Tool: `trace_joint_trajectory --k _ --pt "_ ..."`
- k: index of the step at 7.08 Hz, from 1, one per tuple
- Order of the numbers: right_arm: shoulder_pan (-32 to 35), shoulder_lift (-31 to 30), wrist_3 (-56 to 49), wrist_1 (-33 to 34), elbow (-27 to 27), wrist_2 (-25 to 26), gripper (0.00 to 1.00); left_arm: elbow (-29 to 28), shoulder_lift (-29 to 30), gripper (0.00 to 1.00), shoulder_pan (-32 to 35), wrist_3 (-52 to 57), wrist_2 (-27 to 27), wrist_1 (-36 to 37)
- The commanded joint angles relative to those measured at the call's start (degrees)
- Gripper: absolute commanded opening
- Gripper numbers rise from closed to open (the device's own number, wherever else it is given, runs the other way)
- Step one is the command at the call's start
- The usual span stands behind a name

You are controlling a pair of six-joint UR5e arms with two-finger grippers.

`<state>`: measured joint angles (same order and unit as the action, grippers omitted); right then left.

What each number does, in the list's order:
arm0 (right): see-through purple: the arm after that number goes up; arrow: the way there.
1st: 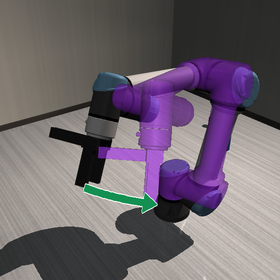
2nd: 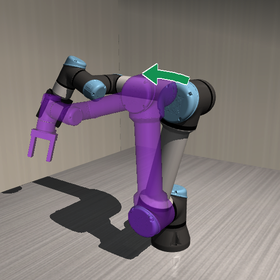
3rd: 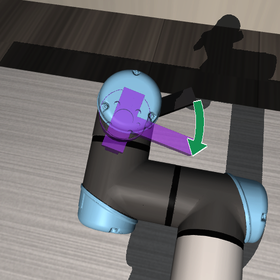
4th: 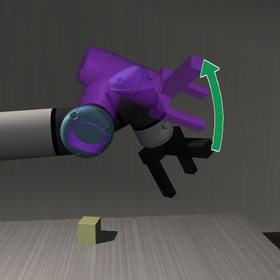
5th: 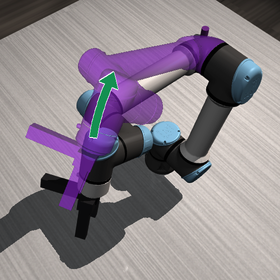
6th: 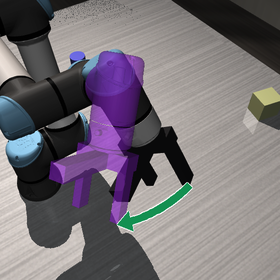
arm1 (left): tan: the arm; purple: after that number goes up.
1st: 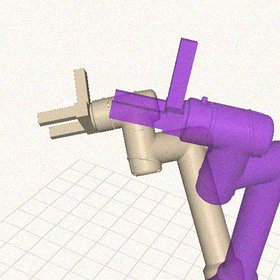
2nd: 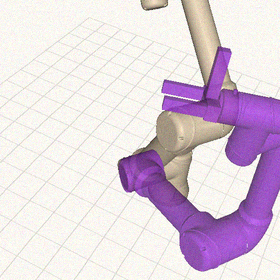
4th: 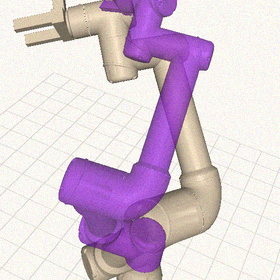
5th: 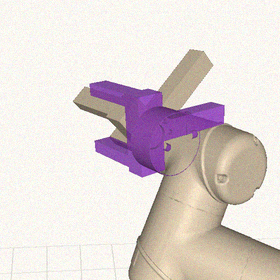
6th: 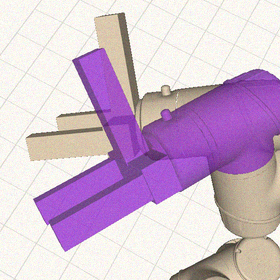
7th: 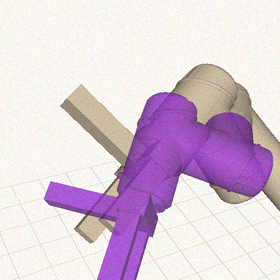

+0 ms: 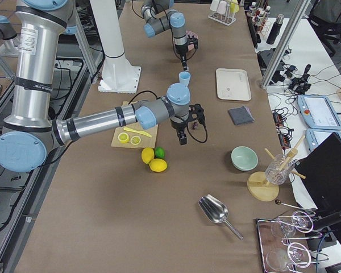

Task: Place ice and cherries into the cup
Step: 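Open the left gripper to drop the ice cube into the cup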

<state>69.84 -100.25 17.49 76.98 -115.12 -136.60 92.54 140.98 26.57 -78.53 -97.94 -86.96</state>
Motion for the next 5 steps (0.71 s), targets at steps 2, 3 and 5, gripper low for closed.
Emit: trace_joint_trajectory --k 2,3,5 --pt "0.0 0.0 0.1 0.0 0.1 -0.1 1.00 -0.3 0.1 0.78 0.0 0.0 0.1 -0.2" --pt "0.0 0.0 0.1 0.0 0.1 -0.2 1.00 -0.3 0.3 0.90 0.0 0.0 0.1 -0.6" --pt "0.0 -0.6 0.1 0.0 0.1 -0.1 1.00 1.6 -0.8 0.94 0.2 0.0 0.0 -0.8"
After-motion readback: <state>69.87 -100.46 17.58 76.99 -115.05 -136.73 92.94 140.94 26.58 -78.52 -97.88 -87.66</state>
